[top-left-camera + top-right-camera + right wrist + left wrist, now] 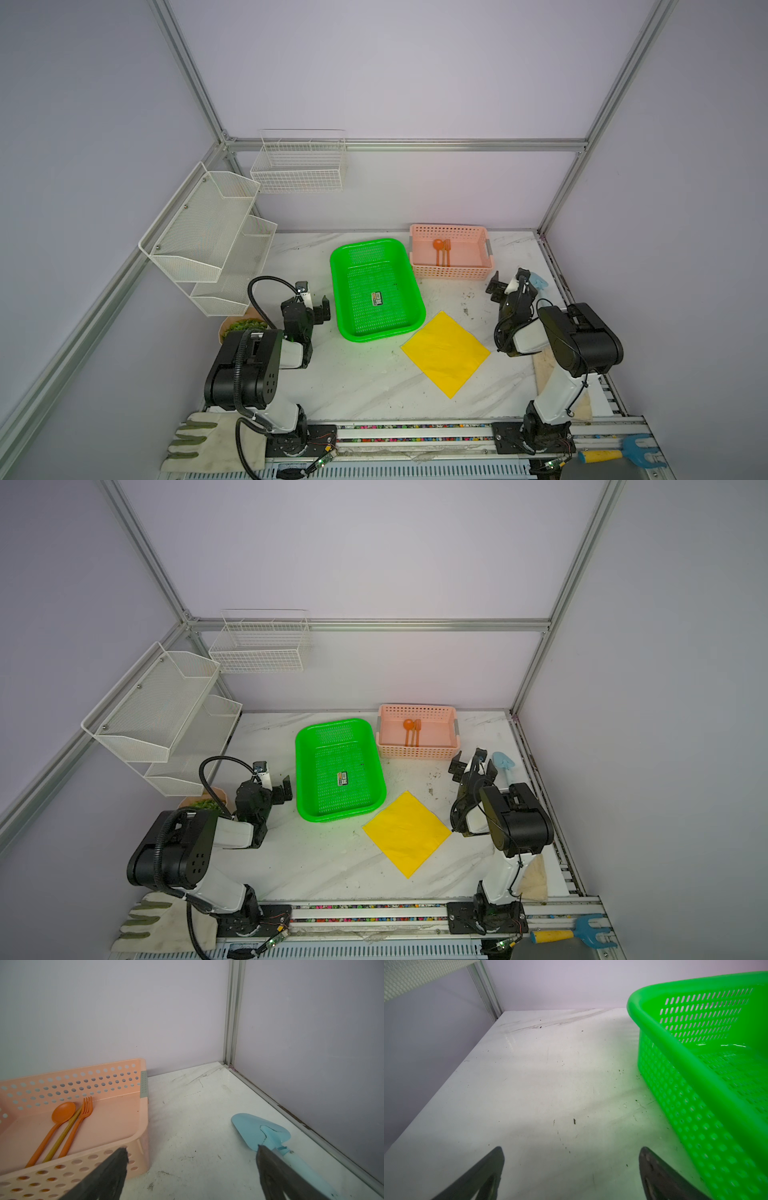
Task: Place the utensils on the paper napkin and roll it up
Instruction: 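Raise both arms from the rest pose toward the table center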
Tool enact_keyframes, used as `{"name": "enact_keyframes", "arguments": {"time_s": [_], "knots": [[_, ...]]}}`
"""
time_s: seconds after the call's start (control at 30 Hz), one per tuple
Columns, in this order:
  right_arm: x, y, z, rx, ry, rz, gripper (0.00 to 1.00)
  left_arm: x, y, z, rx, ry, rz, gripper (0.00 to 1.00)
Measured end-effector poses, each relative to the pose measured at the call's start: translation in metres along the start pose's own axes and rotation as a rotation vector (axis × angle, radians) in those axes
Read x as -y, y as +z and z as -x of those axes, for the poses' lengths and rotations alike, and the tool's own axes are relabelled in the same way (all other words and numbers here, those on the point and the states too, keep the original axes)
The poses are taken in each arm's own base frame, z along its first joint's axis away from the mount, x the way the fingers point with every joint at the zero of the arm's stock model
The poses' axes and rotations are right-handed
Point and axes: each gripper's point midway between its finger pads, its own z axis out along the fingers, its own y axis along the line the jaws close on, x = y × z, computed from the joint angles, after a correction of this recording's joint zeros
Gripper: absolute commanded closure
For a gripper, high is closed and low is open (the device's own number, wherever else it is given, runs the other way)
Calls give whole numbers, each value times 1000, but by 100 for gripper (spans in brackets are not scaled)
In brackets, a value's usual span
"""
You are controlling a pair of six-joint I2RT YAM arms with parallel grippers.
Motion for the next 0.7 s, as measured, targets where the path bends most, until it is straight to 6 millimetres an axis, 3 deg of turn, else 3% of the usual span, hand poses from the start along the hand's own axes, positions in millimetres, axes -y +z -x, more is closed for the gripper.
{"name": "enact_keyframes", "arguments": {"time_s": [0.5,0.6,0.7], "knots": [[0,-2,2,-1,-5,5,3,-4,-3,-2,-22,3,23,0],[-2,-10,27,20,-1,26,3,-7,-11,12,-33,7,36,0],[-8,-21,81,102,38,67,3,-6,-18,57,9,9,54,0]]}}
